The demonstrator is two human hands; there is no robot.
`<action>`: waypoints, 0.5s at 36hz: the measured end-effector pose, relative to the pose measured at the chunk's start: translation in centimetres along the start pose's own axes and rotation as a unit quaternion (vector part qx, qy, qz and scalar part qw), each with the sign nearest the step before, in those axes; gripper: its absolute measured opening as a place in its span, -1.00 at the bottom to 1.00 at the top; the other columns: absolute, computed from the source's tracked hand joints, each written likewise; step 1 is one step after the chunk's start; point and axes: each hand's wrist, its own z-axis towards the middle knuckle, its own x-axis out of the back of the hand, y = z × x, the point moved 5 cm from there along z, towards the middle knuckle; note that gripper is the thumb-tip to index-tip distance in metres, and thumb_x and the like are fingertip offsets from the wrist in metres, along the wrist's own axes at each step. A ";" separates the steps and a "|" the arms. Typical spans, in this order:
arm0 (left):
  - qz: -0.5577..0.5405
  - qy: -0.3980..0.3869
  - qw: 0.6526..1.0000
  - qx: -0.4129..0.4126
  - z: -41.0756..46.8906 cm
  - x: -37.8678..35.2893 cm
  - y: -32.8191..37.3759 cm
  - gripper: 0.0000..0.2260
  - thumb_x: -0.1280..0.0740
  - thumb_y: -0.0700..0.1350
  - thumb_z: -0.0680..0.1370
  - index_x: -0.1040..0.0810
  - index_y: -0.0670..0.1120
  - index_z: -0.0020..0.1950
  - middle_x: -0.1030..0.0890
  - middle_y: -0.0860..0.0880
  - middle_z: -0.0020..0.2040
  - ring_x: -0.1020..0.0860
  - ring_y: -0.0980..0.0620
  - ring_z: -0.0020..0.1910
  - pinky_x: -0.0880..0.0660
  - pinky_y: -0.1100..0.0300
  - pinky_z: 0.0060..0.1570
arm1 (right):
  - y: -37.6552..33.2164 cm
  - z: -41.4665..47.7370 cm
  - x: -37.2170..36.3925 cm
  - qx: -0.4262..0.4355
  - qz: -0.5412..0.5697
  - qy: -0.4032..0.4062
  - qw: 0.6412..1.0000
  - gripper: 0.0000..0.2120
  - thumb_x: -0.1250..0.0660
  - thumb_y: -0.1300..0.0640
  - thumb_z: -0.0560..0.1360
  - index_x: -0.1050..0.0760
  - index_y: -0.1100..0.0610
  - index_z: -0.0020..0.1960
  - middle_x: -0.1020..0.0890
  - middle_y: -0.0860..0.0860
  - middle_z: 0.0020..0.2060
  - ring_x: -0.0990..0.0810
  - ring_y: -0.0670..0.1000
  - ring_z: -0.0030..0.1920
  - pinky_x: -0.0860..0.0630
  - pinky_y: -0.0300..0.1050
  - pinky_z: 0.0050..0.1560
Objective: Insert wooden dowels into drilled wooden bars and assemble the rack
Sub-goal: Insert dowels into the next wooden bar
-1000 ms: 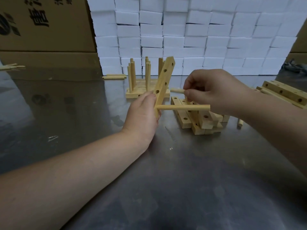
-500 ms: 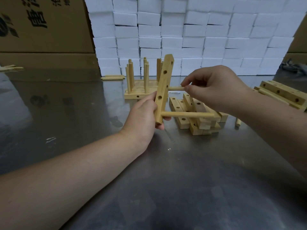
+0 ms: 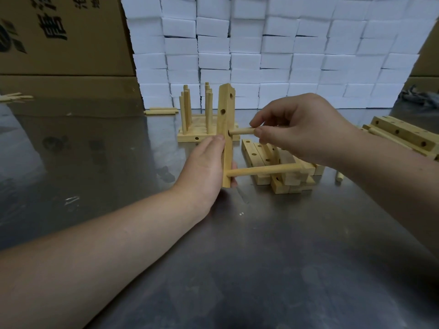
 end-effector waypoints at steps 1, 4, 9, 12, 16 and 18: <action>0.001 0.000 1.000 0.001 0.0 0.0 0.0 -0.73 -0.04 -0.03 0.64 -0.46 -0.05 -0.13 -0.49 0.04 -0.53 -0.46 0.09 -0.53 -0.45 0.25 -0.50 | 0.0 0.0 0.0 0.001 -0.005 -0.002 1.000 -0.86 -0.36 0.07 0.45 -0.52 -0.17 -0.20 -0.61 -0.08 -0.31 -0.46 -0.20 -0.43 -0.34 -0.45 -0.47; 0.002 0.002 1.000 0.009 -0.1 0.2 -0.1 -0.72 -0.03 -0.04 0.62 -0.47 -0.06 -0.14 -0.50 0.03 -0.48 -0.46 0.07 -0.45 -0.46 0.21 -0.44 | -0.1 0.1 -0.3 0.000 -0.006 -0.010 1.000 -0.86 -0.35 0.06 0.45 -0.52 -0.18 -0.21 -0.59 -0.11 -0.34 -0.46 -0.19 -0.45 -0.33 -0.45 -0.49; 0.032 -0.003 0.999 -0.013 0.0 0.1 0.1 -0.74 -0.02 -0.08 0.63 -0.45 -0.03 -0.13 -0.47 0.04 -0.49 -0.43 0.08 -0.44 -0.43 0.24 -0.47 | -0.2 0.1 -0.6 0.000 -0.026 -0.033 0.999 -0.87 -0.34 0.04 0.46 -0.49 -0.19 -0.19 -0.51 -0.20 -0.44 -0.48 -0.23 -0.44 -0.33 -0.49 -0.47; 0.035 -0.017 0.999 -0.024 -0.1 -0.1 0.2 -0.73 -0.01 -0.08 0.64 -0.48 0.13 0.00 -0.47 0.05 -0.49 -0.45 0.12 -0.44 -0.43 0.22 -0.45 | 0.0 0.1 -0.8 -0.005 -0.027 -0.045 0.999 -0.89 -0.33 0.04 0.47 -0.49 -0.17 -0.17 -0.52 -0.24 -0.47 -0.46 -0.25 -0.47 -0.31 -0.48 -0.49; 0.028 -0.032 0.999 -0.028 -0.2 -0.1 0.3 -0.69 -0.01 -0.06 0.65 -0.42 0.13 0.30 -0.49 0.04 -0.47 -0.47 0.18 -0.46 -0.44 0.26 -0.48 | 0.1 0.1 -0.8 -0.006 -0.025 -0.051 0.998 -0.94 -0.32 0.04 0.48 -0.50 -0.12 -0.13 -0.49 -0.19 -0.50 -0.44 -0.25 -0.52 -0.30 -0.45 -0.52; 0.032 -0.035 0.998 -0.032 -0.3 -0.1 0.3 -0.68 0.00 -0.05 0.66 -0.40 0.12 0.34 -0.49 0.04 -0.46 -0.47 0.19 -0.46 -0.45 0.25 -0.48 | 0.1 0.1 -0.9 -0.007 -0.024 -0.062 0.998 -0.93 -0.31 0.04 0.48 -0.49 -0.14 -0.14 -0.50 -0.24 -0.49 -0.43 -0.25 -0.53 -0.29 -0.45 -0.54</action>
